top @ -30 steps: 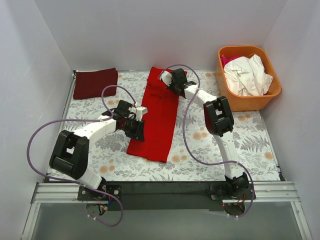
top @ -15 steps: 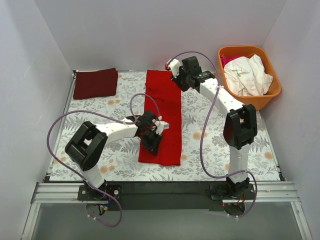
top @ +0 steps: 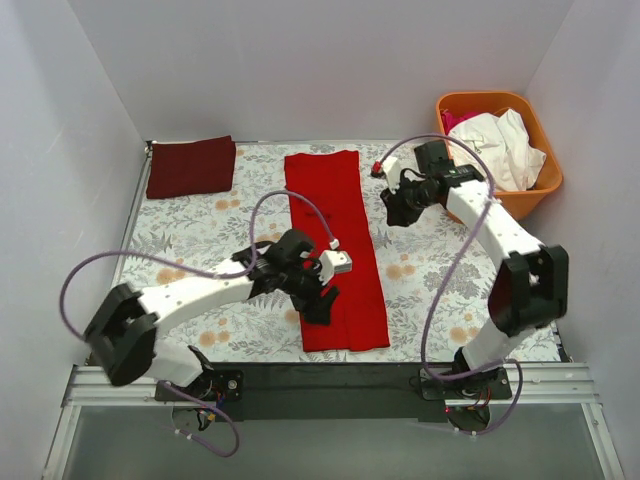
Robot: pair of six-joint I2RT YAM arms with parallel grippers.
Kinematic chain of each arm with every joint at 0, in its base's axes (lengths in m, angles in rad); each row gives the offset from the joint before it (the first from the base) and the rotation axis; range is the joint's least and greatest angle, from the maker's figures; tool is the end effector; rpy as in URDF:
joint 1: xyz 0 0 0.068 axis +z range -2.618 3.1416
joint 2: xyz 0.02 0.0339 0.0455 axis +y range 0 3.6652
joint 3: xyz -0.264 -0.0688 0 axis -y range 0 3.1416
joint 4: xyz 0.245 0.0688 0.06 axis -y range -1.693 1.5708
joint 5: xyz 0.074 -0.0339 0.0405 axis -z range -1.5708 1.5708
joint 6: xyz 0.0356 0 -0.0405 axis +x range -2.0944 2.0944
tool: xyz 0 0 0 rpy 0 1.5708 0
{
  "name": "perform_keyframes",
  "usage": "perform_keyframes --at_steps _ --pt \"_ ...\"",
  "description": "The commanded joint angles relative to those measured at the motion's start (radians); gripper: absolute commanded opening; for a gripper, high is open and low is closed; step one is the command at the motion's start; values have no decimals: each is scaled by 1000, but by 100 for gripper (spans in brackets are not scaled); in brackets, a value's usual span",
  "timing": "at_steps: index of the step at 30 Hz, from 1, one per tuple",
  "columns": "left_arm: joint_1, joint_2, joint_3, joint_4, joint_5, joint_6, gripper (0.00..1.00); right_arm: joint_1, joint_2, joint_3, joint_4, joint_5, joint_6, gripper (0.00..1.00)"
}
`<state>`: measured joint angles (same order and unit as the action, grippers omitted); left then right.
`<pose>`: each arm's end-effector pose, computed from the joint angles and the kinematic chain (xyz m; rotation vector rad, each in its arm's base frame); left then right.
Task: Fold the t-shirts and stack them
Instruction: Fold the tshirt
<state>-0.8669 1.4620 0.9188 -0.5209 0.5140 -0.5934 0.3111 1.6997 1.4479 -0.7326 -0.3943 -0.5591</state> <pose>0.1698 -0.2271 0.2089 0.5931 2.8568 -1.0727 0.3436 0.1248 0.2834 -1.1840 2.1916 0.4000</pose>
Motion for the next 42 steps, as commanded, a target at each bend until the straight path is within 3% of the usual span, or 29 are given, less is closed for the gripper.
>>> perform_keyframes --at_steps 1,4,7,12,14,18,25,36,38,41,42 --pt "-23 -225 -67 62 40 165 60 3 -211 -101 -79 -186 -276 31" --pt "-35 -311 -162 70 34 242 62 66 -366 -283 -79 -170 -460 35" --pt "-72 -391 -269 126 21 351 64 150 -526 -496 -56 -190 -618 44" --pt "-168 -454 -412 268 -109 473 64 374 -728 -780 67 -146 -648 52" --pt "-198 -433 -443 309 -126 492 63 481 -759 -820 91 -115 -636 52" --pt "-242 -388 -475 380 -173 500 63 580 -762 -891 111 -77 -630 50" --pt "-279 -305 -505 476 -224 494 59 594 -697 -940 162 -35 -644 49" --pt "-279 -312 -558 449 -250 501 44 618 -667 -1014 174 0 -641 49" --pt "-281 -312 -560 440 -252 501 38 619 -652 -1020 194 15 -628 45" --pt "-279 -304 -557 433 -252 501 28 620 -621 -1024 226 41 -604 31" --pt "-280 -301 -555 429 -253 501 16 622 -614 -1026 239 54 -582 20"
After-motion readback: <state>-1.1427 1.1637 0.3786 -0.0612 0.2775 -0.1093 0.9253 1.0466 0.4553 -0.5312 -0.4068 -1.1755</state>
